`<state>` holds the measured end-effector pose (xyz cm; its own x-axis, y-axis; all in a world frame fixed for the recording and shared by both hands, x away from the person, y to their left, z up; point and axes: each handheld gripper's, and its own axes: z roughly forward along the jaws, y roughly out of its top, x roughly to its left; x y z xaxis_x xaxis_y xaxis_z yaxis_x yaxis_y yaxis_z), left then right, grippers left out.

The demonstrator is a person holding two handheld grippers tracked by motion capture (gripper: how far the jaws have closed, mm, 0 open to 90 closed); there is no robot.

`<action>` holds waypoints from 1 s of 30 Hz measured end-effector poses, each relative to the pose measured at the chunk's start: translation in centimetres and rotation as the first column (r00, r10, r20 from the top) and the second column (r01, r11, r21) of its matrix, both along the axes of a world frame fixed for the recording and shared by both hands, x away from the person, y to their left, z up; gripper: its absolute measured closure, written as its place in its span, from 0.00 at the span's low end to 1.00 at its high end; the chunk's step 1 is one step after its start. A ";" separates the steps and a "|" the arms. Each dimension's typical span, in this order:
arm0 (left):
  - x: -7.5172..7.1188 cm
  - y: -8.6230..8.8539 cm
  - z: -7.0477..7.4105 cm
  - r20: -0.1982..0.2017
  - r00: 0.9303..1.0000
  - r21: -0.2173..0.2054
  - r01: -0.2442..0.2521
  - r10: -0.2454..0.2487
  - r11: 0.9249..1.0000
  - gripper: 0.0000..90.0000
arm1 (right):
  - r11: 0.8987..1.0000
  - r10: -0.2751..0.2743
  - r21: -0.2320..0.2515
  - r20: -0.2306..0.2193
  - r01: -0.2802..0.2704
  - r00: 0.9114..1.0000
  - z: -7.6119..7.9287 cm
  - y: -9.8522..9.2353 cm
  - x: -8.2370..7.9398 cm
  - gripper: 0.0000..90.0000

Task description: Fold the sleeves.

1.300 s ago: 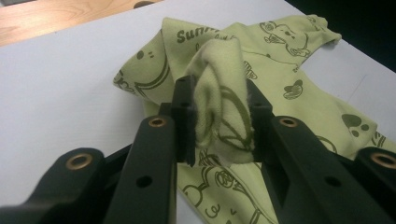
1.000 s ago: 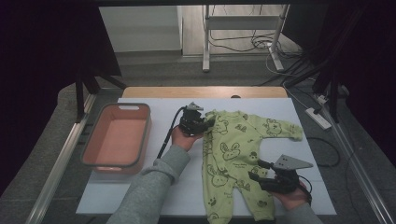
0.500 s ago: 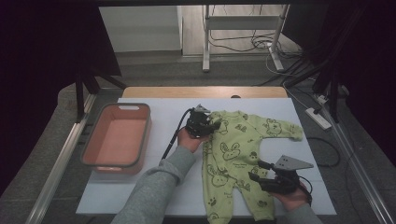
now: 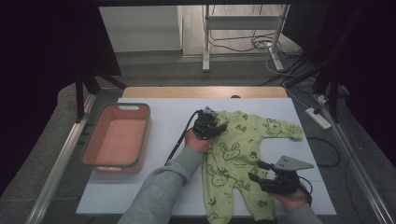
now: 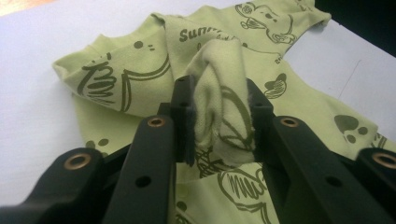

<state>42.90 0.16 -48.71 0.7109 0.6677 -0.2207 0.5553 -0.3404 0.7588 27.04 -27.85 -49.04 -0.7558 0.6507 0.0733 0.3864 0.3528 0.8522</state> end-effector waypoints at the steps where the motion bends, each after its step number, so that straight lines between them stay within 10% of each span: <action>1: 0.1 -0.2 -0.1 -0.004 1.000 -0.005 0.001 -0.001 1.000 0.79 | 1.000 -0.001 0.000 -0.001 0.001 1.000 0.0 0.0 0.0 0.44; 18: 0.7 -3.0 -1.7 -0.038 0.999 0.011 0.018 -0.018 1.000 0.75 | 1.000 -0.002 0.003 -0.005 0.002 1.000 -0.1 -0.1 0.2 0.44; 24: 0.3 -3.5 -1.4 -0.063 0.996 -0.061 0.055 -0.058 0.997 0.47 | 1.000 -0.001 0.004 -0.006 0.001 1.000 -0.1 -0.2 0.1 0.44; 30: 0.1 -2.1 -0.3 -0.039 0.998 -0.074 0.048 -0.051 0.996 0.43 | 1.000 -0.003 0.002 -0.004 0.003 1.000 -0.1 -0.2 0.1 0.44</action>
<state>42.99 -1.96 -49.06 0.7319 0.6131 -0.2973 0.5704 -0.3127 0.7595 27.16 -28.02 -49.16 -0.7532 0.6532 0.0780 0.3914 0.3497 0.8512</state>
